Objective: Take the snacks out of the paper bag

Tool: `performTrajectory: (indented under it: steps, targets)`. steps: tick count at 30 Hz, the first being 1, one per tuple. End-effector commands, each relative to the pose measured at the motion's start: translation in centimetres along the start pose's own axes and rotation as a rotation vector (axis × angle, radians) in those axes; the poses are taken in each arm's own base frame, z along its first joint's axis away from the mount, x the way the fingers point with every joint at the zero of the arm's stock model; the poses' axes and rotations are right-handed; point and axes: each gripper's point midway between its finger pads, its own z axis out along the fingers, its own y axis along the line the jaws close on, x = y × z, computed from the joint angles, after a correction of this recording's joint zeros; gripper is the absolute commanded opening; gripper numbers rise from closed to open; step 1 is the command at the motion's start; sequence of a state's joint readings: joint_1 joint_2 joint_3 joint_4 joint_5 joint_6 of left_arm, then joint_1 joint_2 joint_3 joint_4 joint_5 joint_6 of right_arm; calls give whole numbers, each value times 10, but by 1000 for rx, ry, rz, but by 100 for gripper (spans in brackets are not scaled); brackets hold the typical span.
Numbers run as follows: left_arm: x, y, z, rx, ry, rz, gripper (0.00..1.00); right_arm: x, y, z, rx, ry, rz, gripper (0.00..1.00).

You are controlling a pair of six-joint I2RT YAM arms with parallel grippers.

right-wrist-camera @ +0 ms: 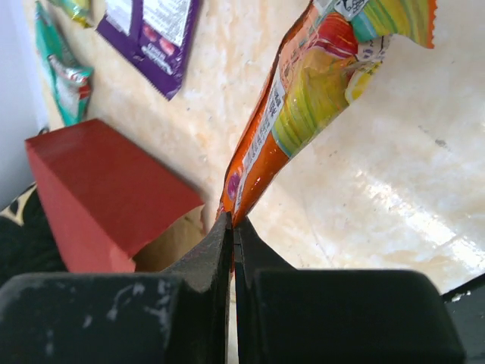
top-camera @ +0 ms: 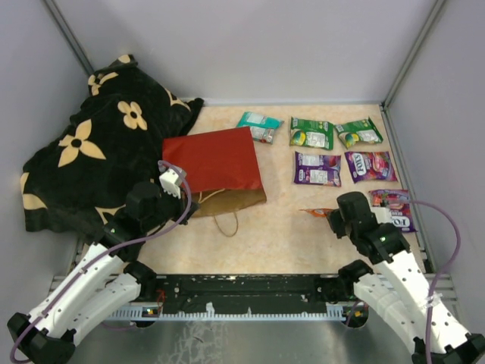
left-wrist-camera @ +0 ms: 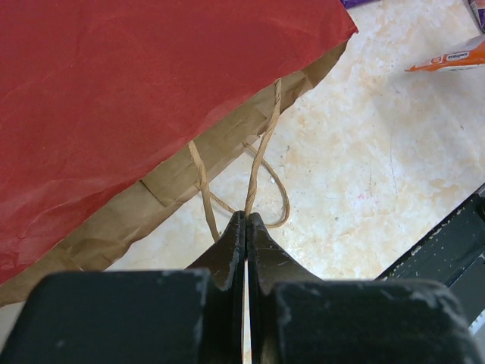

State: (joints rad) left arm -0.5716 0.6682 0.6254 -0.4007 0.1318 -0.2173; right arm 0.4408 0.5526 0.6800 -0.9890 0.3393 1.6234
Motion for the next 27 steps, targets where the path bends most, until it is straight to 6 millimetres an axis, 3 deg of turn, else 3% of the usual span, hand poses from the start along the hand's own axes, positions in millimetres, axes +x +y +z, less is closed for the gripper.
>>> performTrajectory:
  steps: [1, 5, 13, 20, 27]
  targets:
    - [-4, -6, -2, 23, -10, -8, 0, -18, 15, 14, -27, -126, 31, 0]
    - [-4, -6, -2, 27, -9, -9, 0, -10, 18, 30, -39, -112, 1, 0]
    - [-3, -5, 0, 24, -1, -10, 0, 6, 3, 61, 5, -83, -45, 0]
    - [-1, -5, 2, 22, 11, -9, 0, 23, -30, 81, 76, -19, -65, 0]
    - [1, -3, 3, 14, 20, -17, 0, 29, -50, 89, 107, -1, -87, 0]
